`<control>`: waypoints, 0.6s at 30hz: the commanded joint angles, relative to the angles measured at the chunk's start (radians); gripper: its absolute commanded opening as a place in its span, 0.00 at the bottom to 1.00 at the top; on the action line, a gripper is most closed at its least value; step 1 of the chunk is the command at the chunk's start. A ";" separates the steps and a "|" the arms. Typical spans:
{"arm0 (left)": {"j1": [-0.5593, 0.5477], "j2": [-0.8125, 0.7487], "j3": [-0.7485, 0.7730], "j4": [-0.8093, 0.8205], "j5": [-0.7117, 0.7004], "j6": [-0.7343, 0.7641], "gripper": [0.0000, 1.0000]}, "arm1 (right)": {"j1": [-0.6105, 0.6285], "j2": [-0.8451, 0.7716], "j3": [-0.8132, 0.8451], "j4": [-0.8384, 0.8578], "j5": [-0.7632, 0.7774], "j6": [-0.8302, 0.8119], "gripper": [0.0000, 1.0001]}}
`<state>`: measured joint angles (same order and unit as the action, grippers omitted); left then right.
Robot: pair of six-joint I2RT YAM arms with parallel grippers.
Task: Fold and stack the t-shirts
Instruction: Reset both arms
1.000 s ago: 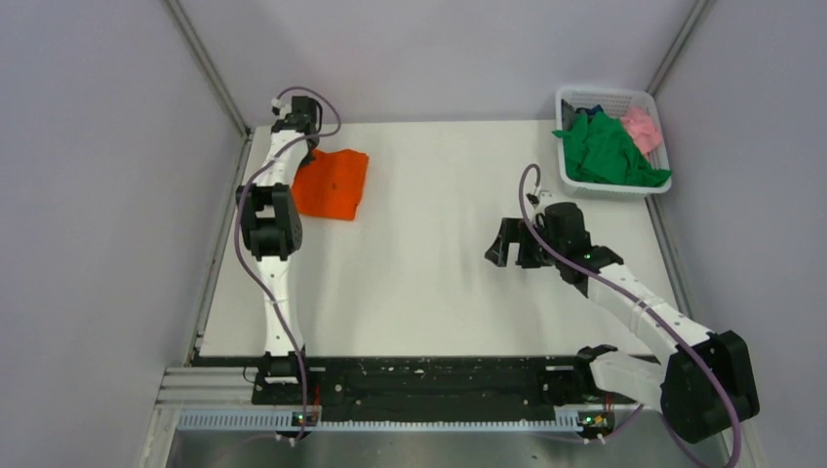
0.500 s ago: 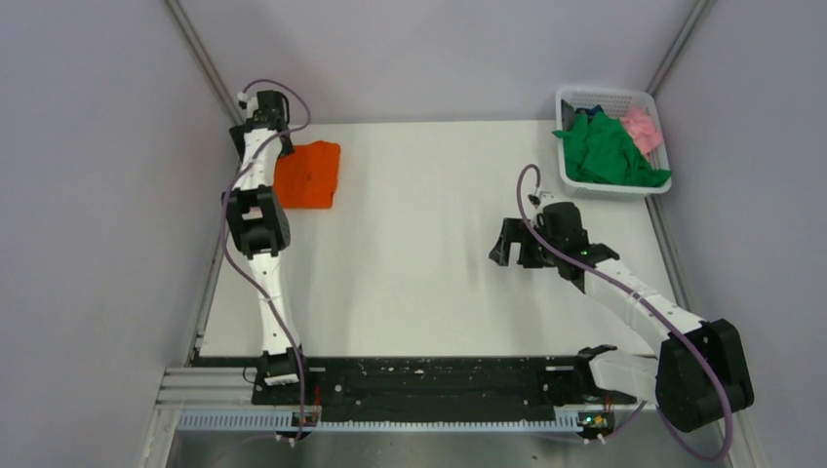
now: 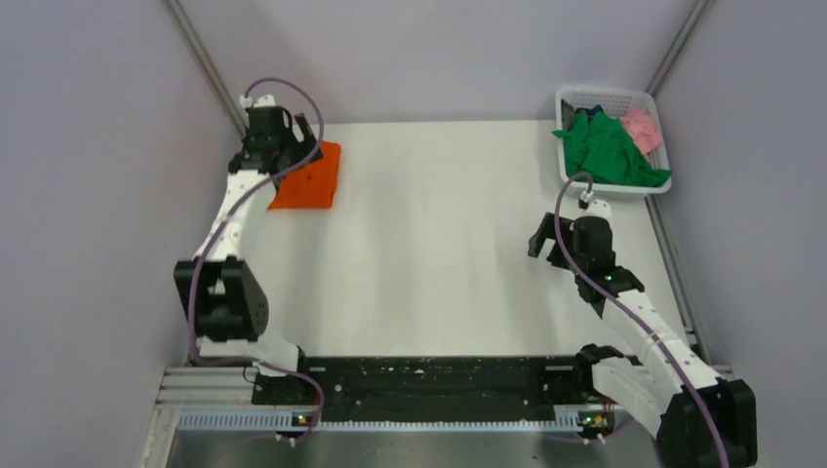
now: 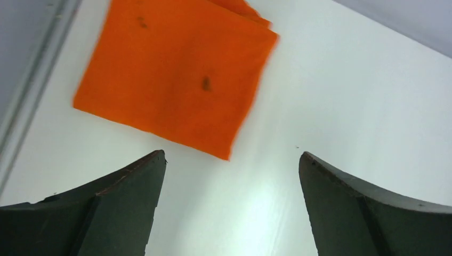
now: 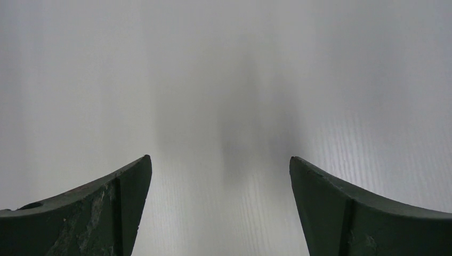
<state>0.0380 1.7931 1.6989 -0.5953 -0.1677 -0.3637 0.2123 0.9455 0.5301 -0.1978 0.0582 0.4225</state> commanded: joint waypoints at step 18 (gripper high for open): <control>-0.161 -1.002 -1.202 0.573 0.069 -0.058 0.99 | -0.008 -0.304 -0.280 0.308 0.383 -0.002 0.99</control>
<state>-0.1207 0.7975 0.4973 -0.1211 -0.0704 -0.4179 0.2070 0.6609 0.2417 0.0387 0.3874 0.4225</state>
